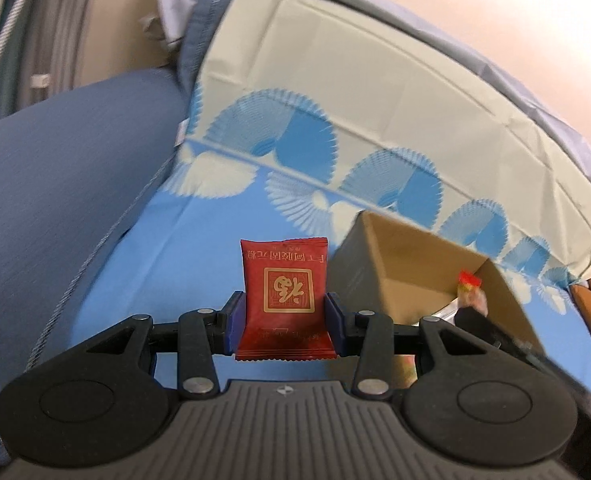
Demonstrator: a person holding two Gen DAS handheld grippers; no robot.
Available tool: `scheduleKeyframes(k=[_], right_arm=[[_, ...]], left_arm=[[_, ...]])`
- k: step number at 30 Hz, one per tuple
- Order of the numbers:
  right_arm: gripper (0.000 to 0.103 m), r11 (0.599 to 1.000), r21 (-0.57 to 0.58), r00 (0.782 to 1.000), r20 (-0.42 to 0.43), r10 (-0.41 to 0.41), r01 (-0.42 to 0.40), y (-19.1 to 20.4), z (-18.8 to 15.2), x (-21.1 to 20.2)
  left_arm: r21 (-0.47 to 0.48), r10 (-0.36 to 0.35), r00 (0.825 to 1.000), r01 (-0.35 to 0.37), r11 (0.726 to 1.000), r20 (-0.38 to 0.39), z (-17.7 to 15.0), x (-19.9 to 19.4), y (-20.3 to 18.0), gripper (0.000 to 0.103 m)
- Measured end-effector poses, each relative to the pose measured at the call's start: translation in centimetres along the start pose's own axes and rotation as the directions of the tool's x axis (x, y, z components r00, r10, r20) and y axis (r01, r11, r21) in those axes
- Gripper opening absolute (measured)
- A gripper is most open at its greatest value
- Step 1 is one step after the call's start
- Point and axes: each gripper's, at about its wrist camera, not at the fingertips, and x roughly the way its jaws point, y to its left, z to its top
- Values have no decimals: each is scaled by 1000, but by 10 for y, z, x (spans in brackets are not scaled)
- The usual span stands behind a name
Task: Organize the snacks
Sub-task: 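Lift and carry the red candy and red square packet over the box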
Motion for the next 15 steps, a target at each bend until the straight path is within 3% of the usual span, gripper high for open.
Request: scheduleKeyframes(k=[6, 15], right_arm=[[18, 993, 67, 994, 34, -104, 102, -32, 7, -1], [18, 945, 212, 962, 61, -267, 249, -79, 11, -4]], left_arm=[[28, -55, 998, 54, 998, 16, 14, 24, -42, 47], [106, -126, 992, 127, 986, -12, 8, 53, -100, 46]])
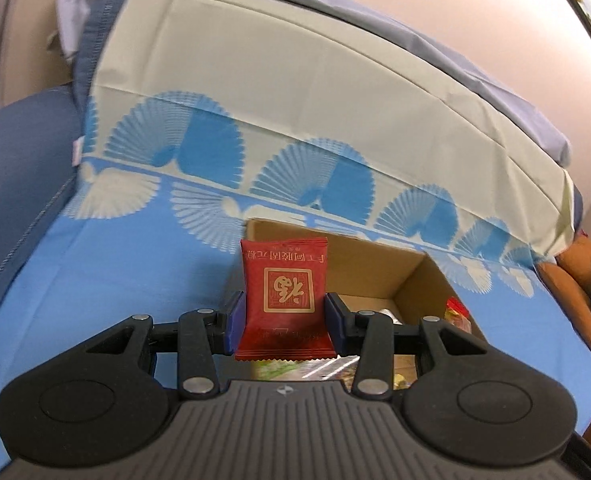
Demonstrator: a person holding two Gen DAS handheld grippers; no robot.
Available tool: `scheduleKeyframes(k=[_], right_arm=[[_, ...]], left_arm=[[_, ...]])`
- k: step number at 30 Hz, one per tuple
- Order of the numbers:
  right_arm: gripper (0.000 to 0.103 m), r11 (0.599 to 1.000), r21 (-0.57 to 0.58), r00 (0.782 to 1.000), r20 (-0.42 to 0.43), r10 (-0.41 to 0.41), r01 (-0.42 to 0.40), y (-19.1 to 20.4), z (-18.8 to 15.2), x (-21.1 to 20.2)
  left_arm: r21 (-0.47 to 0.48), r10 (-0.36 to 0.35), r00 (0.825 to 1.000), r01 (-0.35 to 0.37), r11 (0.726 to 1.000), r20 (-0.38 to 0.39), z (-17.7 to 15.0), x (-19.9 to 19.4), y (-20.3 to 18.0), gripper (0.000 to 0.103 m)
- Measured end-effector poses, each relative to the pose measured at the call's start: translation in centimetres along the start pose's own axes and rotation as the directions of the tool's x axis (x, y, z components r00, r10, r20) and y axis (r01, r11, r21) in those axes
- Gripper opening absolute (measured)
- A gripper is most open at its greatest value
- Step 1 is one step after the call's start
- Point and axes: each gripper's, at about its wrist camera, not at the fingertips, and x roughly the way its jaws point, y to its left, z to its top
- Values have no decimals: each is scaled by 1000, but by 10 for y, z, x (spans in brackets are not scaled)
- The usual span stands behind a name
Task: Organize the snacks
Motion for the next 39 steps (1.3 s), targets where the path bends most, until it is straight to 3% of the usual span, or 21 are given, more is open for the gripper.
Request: scheduleKeyframes(k=[12, 15, 17, 21, 23, 30, 34, 39], right_arm=[[18, 995, 76, 997, 15, -73, 71, -29, 5, 4], [23, 993, 83, 996, -3, -86, 86, -30, 5, 6], [55, 991, 83, 994, -28, -102, 104, -30, 5, 10], [72, 988, 87, 992, -20, -124, 125, -31, 7, 8], [76, 988, 86, 991, -22, -129, 130, -30, 7, 7], [102, 990, 25, 991, -17, -136, 136, -21, 10, -4], [102, 989, -42, 989, -30, -142, 141, -11, 12, -12], [102, 975, -102, 979, -44, -200, 195, -7, 14, -26]], left_arm=[[42, -81, 996, 79, 996, 23, 21, 28, -47, 47], [30, -116, 993, 115, 993, 24, 24, 28, -53, 51], [28, -123, 992, 122, 992, 20, 23, 26, -56, 58], [47, -124, 992, 123, 991, 18, 15, 13, -56, 64], [57, -119, 993, 118, 991, 18, 10, 2, -51, 68], [22, -79, 997, 79, 997, 15, -2, -46, -13, 83], [4, -52, 999, 52, 999, 1, -18, -74, 4, 86], [-5, -18, 999, 18, 1000, -30, -41, -97, 13, 102]])
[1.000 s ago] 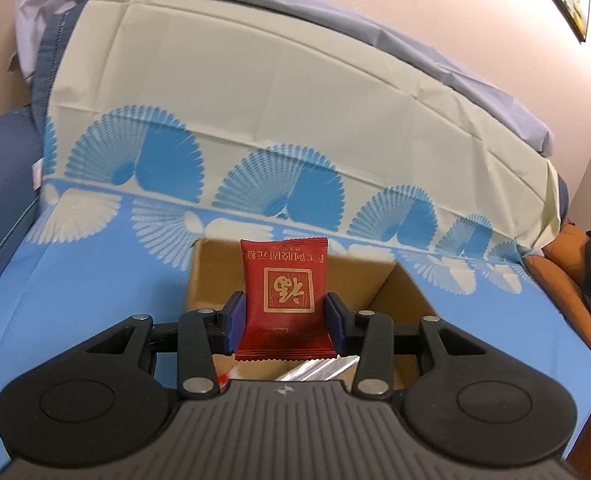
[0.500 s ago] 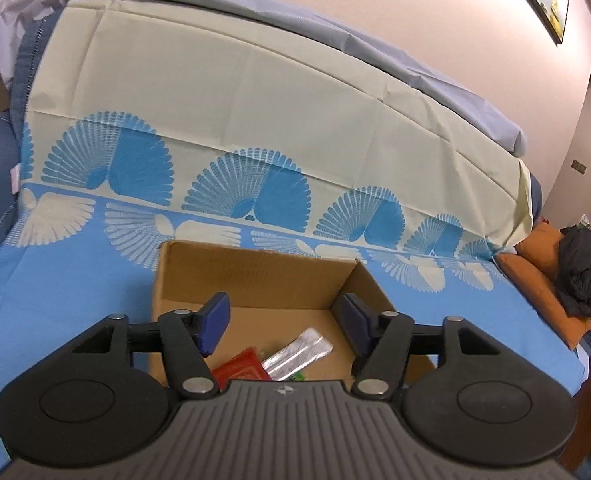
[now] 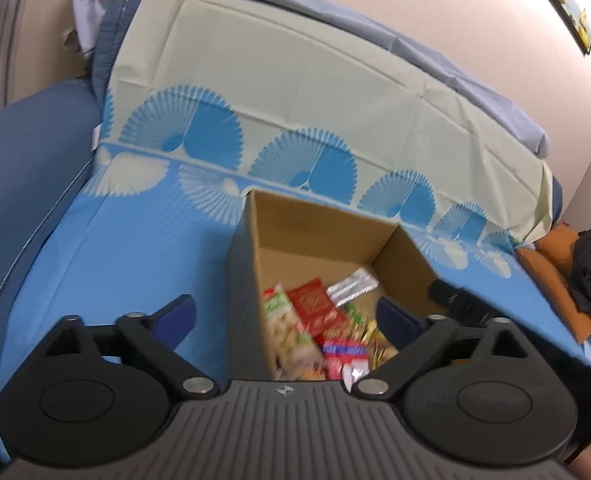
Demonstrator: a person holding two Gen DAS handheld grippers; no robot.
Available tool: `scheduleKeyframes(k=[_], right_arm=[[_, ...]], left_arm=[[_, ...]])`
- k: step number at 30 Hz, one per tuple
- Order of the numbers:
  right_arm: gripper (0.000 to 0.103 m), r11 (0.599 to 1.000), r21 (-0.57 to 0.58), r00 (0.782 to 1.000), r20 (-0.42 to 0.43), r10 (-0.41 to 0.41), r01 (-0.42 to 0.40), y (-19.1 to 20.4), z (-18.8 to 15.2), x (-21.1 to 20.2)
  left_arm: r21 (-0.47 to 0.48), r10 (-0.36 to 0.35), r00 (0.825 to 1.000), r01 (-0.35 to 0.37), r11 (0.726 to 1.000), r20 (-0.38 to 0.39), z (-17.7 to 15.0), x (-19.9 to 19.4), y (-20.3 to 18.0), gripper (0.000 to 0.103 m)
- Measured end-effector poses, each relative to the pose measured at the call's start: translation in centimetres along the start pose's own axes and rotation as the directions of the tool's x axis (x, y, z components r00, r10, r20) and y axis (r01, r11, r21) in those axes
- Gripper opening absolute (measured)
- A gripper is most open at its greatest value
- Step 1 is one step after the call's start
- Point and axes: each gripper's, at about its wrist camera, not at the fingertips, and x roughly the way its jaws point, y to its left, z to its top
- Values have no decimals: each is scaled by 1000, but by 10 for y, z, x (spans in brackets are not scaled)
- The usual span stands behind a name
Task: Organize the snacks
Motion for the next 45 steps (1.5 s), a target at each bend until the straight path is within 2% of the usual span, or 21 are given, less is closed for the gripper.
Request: scheduleKeyframes(k=[6, 9, 12, 15, 17, 20, 23, 38, 45], right_arm=[[102, 997, -54, 997, -35, -65, 63, -17, 2, -34], [102, 996, -81, 997, -62, -39, 34, -30, 6, -55], [102, 987, -156, 998, -60, -35, 25, -39, -1, -74], [102, 996, -90, 998, -60, -30, 24, -46, -13, -83], [102, 995, -95, 997, -75, 4, -11, -42, -20, -83], [102, 984, -179, 992, -118, -38, 17, -30, -31, -75], [102, 972, -235, 990, -132, -46, 14, -23, -37, -72], [102, 941, -337, 991, -128, -38, -8, -5, -50, -71], [102, 942, -335, 991, -131, -33, -13, -4, -50, -68]], left_arm=[[22, 27, 998, -25, 999, -52, -30, -9, -2, 102], [43, 37, 995, -33, 999, -88, -45, -8, -8, 102], [61, 33, 993, -27, 998, -113, -58, -7, -12, 102], [64, 35, 991, -27, 998, -131, -65, -6, -14, 102], [65, 41, 990, -33, 997, -137, -66, -7, -12, 102], [61, 49, 987, -40, 997, -154, -68, -6, -9, 102], [55, 74, 983, -65, 996, -170, -69, -1, -7, 102], [56, 86, 982, -77, 995, -167, -76, 6, -4, 102], [49, 87, 982, -79, 996, -165, -75, 7, -3, 102]])
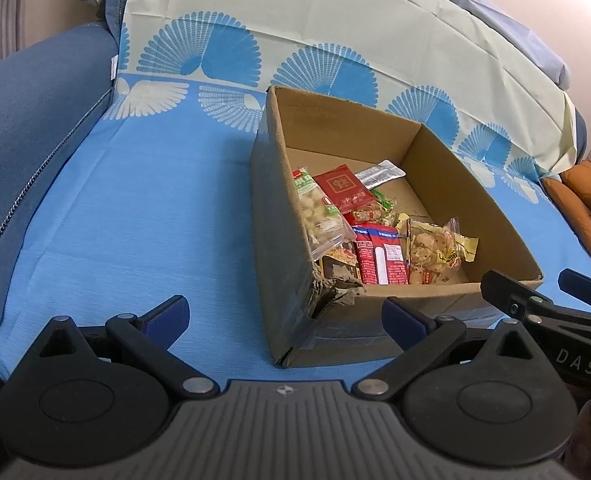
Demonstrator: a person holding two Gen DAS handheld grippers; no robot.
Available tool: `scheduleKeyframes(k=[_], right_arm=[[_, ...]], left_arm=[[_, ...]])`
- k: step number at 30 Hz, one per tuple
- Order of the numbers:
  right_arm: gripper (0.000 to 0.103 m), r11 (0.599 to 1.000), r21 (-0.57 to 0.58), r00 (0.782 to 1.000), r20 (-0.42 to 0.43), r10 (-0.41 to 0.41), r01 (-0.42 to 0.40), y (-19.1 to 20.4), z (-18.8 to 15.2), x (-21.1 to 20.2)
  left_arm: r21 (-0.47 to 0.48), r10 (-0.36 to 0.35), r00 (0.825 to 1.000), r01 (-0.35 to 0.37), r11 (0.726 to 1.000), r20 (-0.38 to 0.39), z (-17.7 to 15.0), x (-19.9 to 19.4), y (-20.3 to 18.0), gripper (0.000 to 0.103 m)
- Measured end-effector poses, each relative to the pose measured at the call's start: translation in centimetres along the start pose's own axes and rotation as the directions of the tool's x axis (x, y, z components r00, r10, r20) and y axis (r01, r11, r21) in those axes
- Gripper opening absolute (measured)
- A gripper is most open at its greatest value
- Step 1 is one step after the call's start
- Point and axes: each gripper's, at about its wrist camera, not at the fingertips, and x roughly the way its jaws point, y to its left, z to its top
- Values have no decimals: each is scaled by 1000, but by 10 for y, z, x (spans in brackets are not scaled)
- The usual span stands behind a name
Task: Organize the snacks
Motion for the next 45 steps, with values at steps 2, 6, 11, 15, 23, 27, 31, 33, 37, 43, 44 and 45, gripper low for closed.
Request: scheduleKeyframes(k=[2, 6, 11, 15, 23, 27, 31, 33, 37, 43, 44, 45], right_arm=[[102, 1000, 0, 1000, 2, 0, 0, 0, 0, 0], [102, 1000, 0, 1000, 2, -4, 4, 0, 0, 0], [102, 1000, 1, 1000, 2, -6, 6, 1, -1, 1], [102, 1000, 1, 1000, 3, -7, 7, 0, -1, 1], [102, 1000, 10, 1000, 1, -6, 6, 0, -1, 1], [102, 1000, 12, 1000, 0, -5, 5, -1, 0, 1], [102, 1000, 17, 1000, -2, -7, 7, -2, 0, 1], [102, 1000, 19, 1000, -4, -8, 8, -2, 0, 2], [102, 1000, 20, 1000, -6, -11, 11, -1, 1, 2], [102, 999, 36, 1000, -14, -3, 4, -3, 3, 4], [102, 999, 41, 1000, -17, -1, 1, -3, 3, 5], [102, 999, 45, 1000, -18, 2, -1, -4, 4, 6]], left_arm=[[2, -1, 1000, 1, 1000, 0, 0, 0, 0, 102], [3, -1, 1000, 1, 1000, 0, 0, 0, -1, 102], [3, 1, 1000, -1, 1000, 2, -1, 0, -2, 102], [10, 1, 1000, -2, 1000, 10, -1, 0, -3, 102], [10, -6, 1000, 6, 1000, 14, -1, 0, -2, 102], [7, -10, 1000, 10, 1000, 15, -1, 0, -2, 102], [7, -18, 1000, 17, 1000, 16, 1, 0, -2, 102], [7, -21, 1000, 21, 1000, 16, 1, 1, -2, 102], [0, -25, 1000, 25, 1000, 15, 2, 4, -1, 102], [-3, -36, 999, 36, 999, 25, 4, 7, 0, 102], [-3, -38, 999, 38, 999, 27, 4, 8, 0, 102], [-4, -41, 999, 41, 999, 25, 5, 9, 0, 102]])
